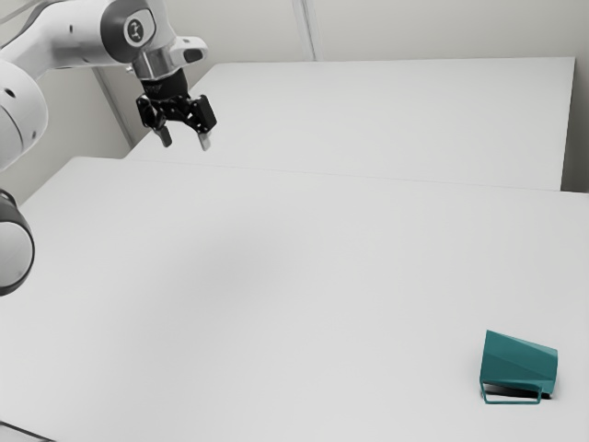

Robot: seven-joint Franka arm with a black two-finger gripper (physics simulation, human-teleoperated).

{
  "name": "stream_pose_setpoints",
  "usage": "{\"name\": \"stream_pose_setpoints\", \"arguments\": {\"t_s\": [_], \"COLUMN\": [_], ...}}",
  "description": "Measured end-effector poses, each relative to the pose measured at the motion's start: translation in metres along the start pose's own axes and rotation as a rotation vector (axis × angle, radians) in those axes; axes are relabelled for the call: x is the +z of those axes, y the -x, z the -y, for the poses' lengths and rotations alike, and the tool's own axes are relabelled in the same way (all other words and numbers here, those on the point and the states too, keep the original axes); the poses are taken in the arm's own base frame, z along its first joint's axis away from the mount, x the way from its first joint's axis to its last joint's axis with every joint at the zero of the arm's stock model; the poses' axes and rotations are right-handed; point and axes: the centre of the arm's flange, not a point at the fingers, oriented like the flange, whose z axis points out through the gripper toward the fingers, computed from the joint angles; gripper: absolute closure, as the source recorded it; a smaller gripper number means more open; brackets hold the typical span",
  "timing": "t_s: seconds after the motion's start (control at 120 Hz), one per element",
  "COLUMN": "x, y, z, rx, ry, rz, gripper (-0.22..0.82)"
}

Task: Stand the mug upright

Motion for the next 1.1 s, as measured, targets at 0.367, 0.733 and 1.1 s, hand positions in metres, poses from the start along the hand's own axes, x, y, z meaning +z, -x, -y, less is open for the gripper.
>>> {"name": "stream_pose_setpoints", "arguments": {"t_s": [0.367, 0.733, 1.1], "x": [0.031, 0.150, 0.230], "y": [0.043, 0.095, 0.145], "z": [-0.103, -0.241, -0.329], "rx": [0.141, 0.073, 0.033], "ry": [0.082, 0.635, 0.807], "rz": [0.053, 0.127, 0.171], "gripper": [0.00, 0.00, 0.00]}}
